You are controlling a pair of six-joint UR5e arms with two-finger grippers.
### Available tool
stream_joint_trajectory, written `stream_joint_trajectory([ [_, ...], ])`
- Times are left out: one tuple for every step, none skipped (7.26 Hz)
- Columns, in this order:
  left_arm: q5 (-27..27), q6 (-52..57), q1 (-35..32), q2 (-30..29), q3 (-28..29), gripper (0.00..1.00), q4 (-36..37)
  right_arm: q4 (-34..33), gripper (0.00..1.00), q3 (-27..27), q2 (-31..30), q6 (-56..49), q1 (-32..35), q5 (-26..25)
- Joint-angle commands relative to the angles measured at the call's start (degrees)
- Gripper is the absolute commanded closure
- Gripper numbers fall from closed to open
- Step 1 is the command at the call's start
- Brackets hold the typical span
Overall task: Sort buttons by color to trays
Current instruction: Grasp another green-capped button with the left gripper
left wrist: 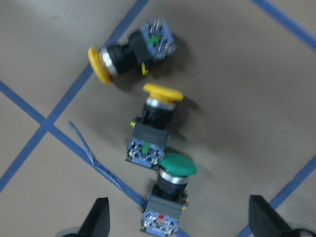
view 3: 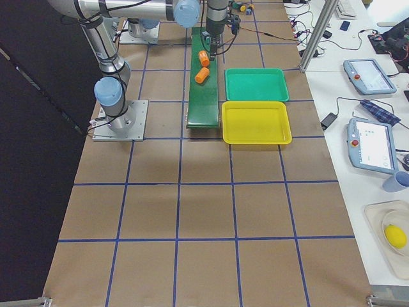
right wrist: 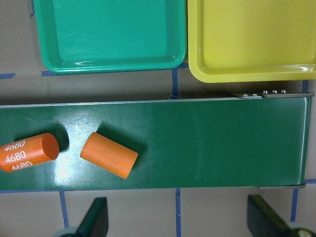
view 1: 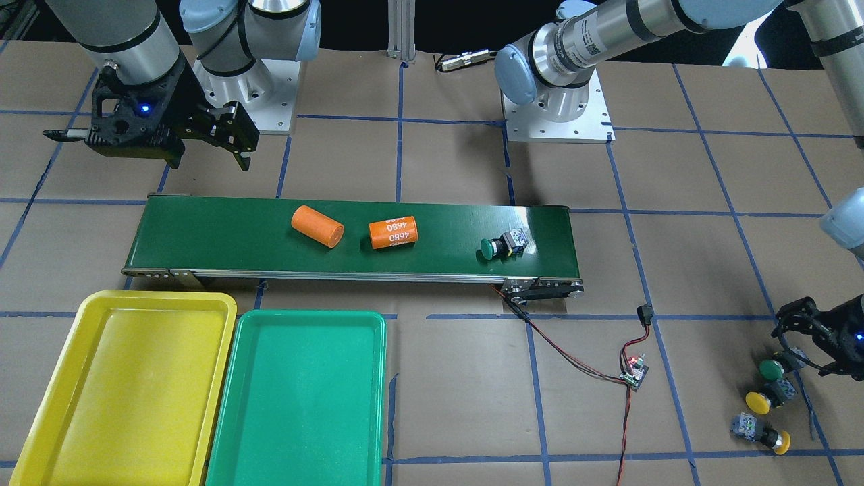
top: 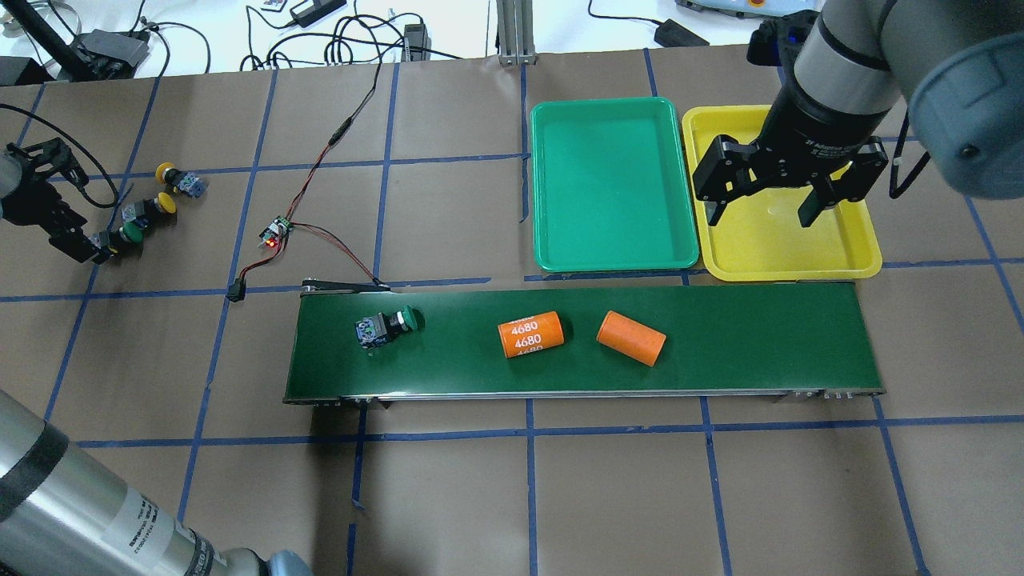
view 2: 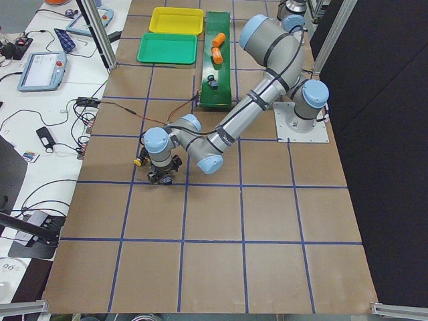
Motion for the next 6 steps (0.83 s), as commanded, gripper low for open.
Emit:
stream_joint_trajectory([
  [-0.8,0.2,0.2,-1.6,0.8,0.21,0.1,-0.1,0.0,0.1,0.1,0.0,0.0,-0.1],
  [-1.8,0.2,0.1,-1.6,0.8,0.47,0.3,-0.1,0.0,0.1,0.1,0.0,0.0,-0.1],
  [-2.1,0.0,-0.2,-1.5,0.5,0.68,0.2,0.0,0.0,0.1,0.1,0.0,0.0,-0.1],
  [-1.4,-0.5,-0.7,0.4,-0.5,1.0,-0.6,-0.1,0.0,0.1,0.1,0.0,0.0,0.0],
  [-1.3,-0.5,-0.8,3.4,-1.6,1.0,-3.6,-0.1,0.0,0.1,0.0,-0.1,0.0,0.1],
  [-1.3,-0.9,-2.5,8.5,-4.2,1.0,-7.7,-0.3,0.0,0.1,0.0,0.0,0.0,0.5],
])
